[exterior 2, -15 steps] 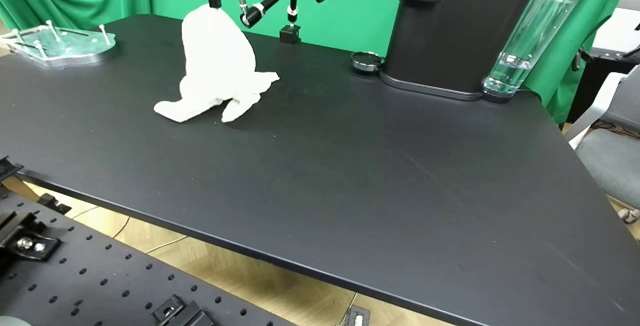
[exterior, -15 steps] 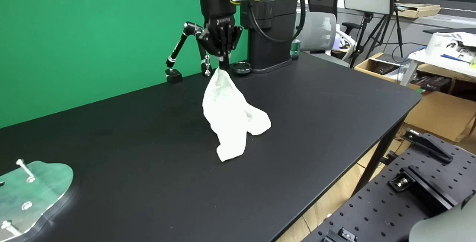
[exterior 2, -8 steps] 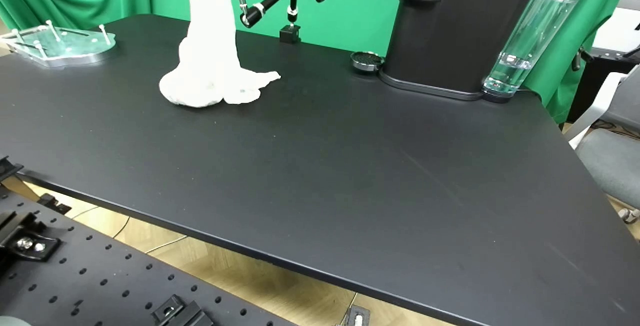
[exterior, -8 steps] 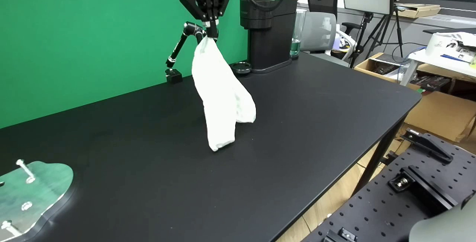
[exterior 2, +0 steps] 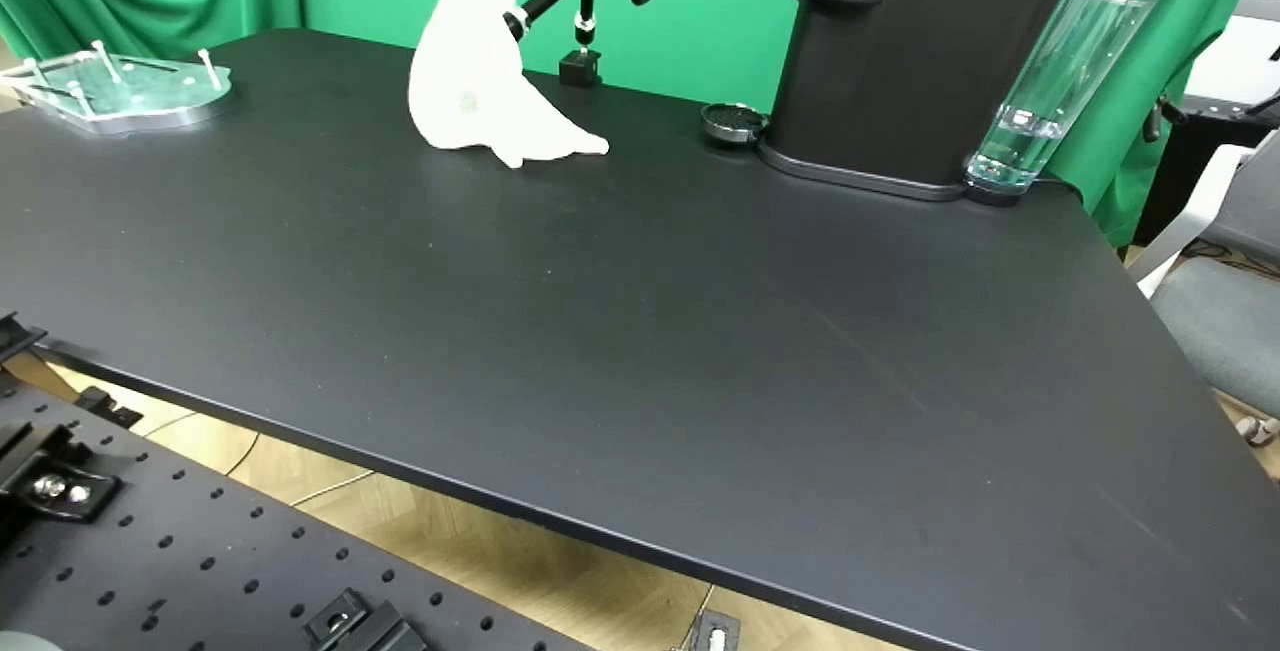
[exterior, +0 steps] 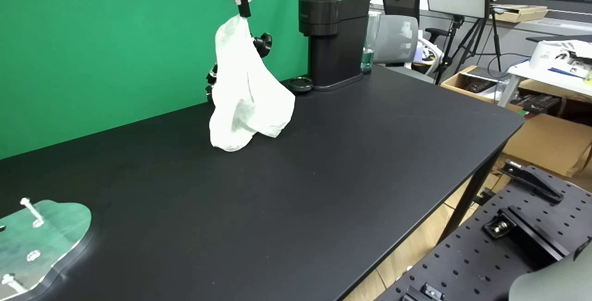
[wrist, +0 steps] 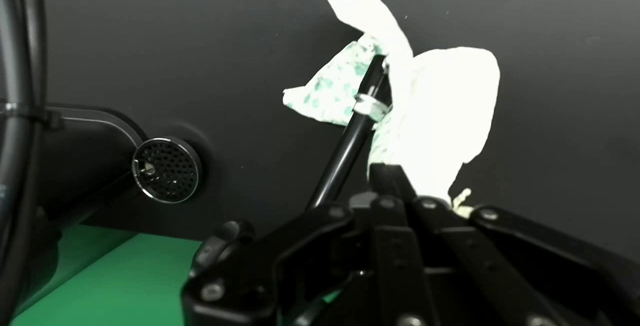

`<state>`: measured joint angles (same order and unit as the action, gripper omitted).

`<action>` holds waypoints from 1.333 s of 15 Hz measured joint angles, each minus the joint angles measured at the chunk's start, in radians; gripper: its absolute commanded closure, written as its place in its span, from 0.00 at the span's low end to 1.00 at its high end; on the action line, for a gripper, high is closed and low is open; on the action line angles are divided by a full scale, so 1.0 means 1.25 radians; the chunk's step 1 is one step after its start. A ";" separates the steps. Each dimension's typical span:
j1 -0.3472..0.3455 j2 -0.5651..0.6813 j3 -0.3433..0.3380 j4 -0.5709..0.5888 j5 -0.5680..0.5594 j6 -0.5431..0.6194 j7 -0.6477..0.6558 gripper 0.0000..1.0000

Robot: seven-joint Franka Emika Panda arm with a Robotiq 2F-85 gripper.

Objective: Hang the white cloth on the black stand

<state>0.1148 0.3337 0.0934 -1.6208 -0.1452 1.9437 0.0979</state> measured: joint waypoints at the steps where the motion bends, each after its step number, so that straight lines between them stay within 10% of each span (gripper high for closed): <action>1: 0.001 0.025 -0.008 0.033 -0.011 0.000 0.013 1.00; 10: -0.002 0.117 -0.080 0.165 -0.024 -0.001 0.048 1.00; 20: -0.015 -0.036 -0.090 -0.006 -0.017 0.004 0.067 1.00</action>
<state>0.0966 0.2881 -0.0195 -1.6281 -0.1660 1.9483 0.1813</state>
